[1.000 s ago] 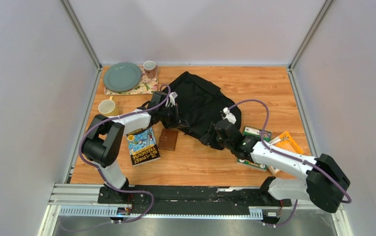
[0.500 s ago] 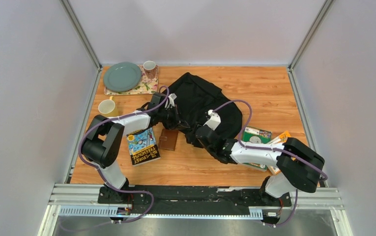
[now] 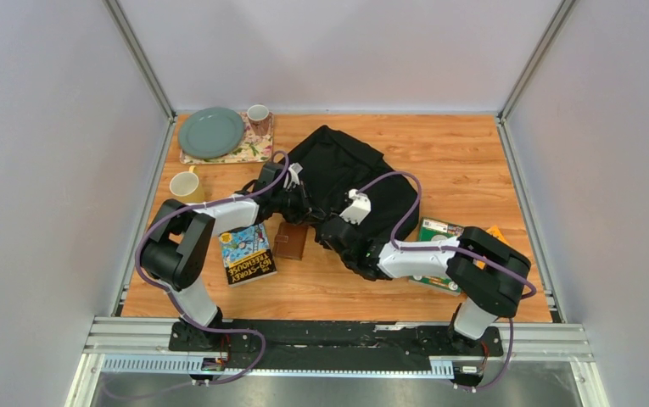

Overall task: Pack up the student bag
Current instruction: Unzip the student bag at the center of the board.

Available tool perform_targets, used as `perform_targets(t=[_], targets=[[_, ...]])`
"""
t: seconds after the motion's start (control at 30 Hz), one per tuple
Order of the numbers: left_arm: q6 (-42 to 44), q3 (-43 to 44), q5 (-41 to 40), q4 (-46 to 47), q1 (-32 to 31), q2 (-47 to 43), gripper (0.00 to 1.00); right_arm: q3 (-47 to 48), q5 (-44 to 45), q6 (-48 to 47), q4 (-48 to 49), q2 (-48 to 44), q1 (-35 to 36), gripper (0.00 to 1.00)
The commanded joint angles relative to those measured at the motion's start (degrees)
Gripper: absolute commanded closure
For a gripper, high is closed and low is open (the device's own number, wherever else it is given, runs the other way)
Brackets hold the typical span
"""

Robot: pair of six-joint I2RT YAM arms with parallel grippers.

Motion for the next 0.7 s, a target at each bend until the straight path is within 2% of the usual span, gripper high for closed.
perform_targets(t=[0.0,0.27,0.47,0.5,0.67], targets=[[-1.8,-0.2,4.2,1.7,-0.6,-3.8,1.00,5.0,8.7,0.4,-1.1,2.3,0.0,0.62],[-1.1,0.5,4.4,0.9,-0.5,-3.6,1.00,7.4,13.3,1.8,-7.9,3.6,0.1,0.63],[-0.9,1.5,4.6,0.6,-0.6,-2.9,1.00,5.2,14.5,4.4,-10.1,-0.6,0.1,0.46],[-0.7,1.6,4.8,0.5,-0.5,-2.7,1.00,4.7,14.2,4.7,-10.2,-1.2,0.0,0.41],[-0.1,2.3,4.6,-0.4,-0.5,-3.1,1.00,3.4,14.4,7.7,-10.7,-3.1,0.0,0.37]])
